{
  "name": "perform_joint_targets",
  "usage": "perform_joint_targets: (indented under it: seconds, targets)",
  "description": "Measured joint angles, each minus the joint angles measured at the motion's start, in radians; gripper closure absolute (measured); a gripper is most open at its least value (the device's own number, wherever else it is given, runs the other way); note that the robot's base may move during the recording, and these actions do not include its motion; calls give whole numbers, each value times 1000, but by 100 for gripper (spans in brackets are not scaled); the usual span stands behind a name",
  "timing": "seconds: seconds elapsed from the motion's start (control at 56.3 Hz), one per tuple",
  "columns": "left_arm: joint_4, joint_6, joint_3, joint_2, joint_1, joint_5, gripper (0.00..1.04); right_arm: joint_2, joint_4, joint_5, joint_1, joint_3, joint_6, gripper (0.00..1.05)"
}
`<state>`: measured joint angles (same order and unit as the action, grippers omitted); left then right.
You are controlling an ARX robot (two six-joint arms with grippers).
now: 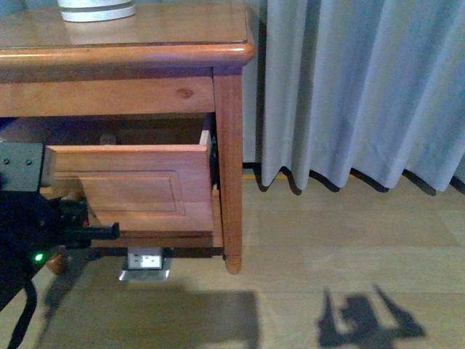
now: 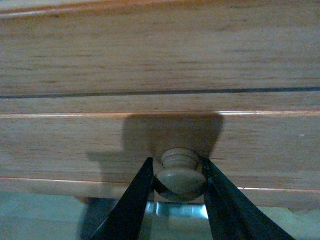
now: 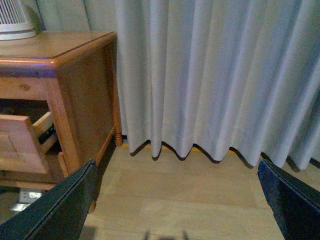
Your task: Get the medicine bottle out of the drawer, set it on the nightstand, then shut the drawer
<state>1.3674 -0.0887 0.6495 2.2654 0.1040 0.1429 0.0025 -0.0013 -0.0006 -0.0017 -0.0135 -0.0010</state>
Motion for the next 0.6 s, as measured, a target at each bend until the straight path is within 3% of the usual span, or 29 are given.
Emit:
perform_joint_targets:
  seconds: [0.195, 0.604]
  targets:
    - [20, 0, -136, -48, 12, -1, 80, 0, 0, 0, 0, 0, 0, 7]
    - [27, 0, -171, -51, 17, -10, 80, 0, 0, 0, 0, 0, 0, 7]
